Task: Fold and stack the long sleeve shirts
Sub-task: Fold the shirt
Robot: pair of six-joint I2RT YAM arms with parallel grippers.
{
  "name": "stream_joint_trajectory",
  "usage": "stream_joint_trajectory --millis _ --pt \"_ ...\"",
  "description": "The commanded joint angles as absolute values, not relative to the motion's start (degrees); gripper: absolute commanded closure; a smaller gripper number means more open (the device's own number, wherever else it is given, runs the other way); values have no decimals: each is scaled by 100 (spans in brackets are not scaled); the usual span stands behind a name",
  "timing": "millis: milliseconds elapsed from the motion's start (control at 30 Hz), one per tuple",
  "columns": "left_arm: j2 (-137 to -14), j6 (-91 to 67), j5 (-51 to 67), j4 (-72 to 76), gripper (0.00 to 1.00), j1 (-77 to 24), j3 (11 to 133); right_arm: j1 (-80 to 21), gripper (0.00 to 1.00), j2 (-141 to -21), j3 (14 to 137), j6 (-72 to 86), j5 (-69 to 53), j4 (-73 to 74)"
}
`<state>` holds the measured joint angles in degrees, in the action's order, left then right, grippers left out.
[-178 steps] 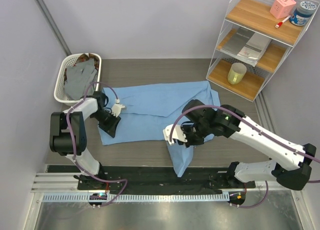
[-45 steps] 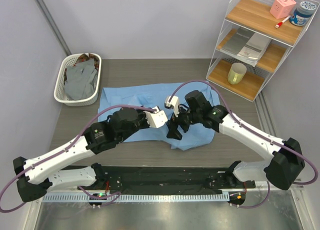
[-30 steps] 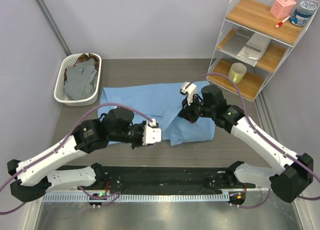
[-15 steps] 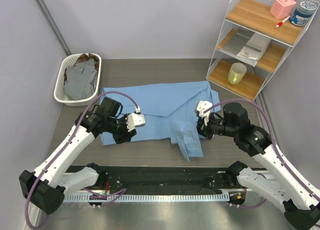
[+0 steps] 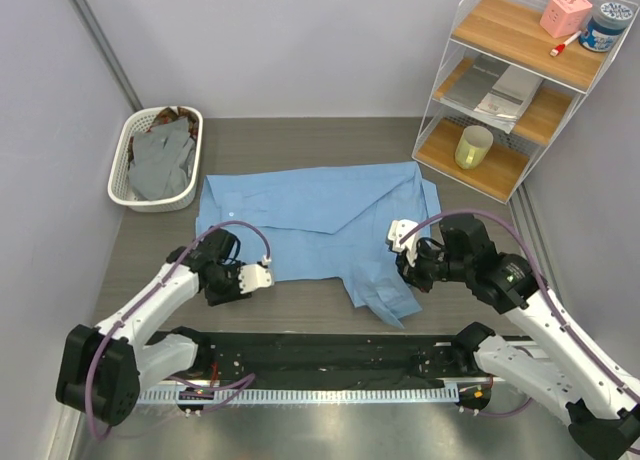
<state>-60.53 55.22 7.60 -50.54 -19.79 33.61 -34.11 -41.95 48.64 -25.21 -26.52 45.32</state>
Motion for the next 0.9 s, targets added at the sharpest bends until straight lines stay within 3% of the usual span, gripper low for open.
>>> stream_joint_trajectory --millis 0,167,333,367,633,867 --pt "-6222 5959 264 -3904 60 -1951 3129 -3428 99 -4219 5168 -2733 -2645 4684" --pt "-6512 6143 325 -3577 65 -1951 3067 -3428 99 -4210 5264 -2733 -2593 4851" --pt "-6662 6178 597 -4006 98 -1951 3199 -3428 99 -4114 5379 -2829 -2794 5097" --pt "-6610 6214 711 -4434 100 -1951 3260 -3419 99 -4070 5431 -2821 -2847 5150" --pt "-5546 6698 1450 -6283 100 -1934 3971 -3428 99 -4262 6089 -2900 -2718 5590" --pt "-6694 6530 1678 -6240 100 -1241 5140 -3393 99 -5369 7004 -3680 -2092 5274"
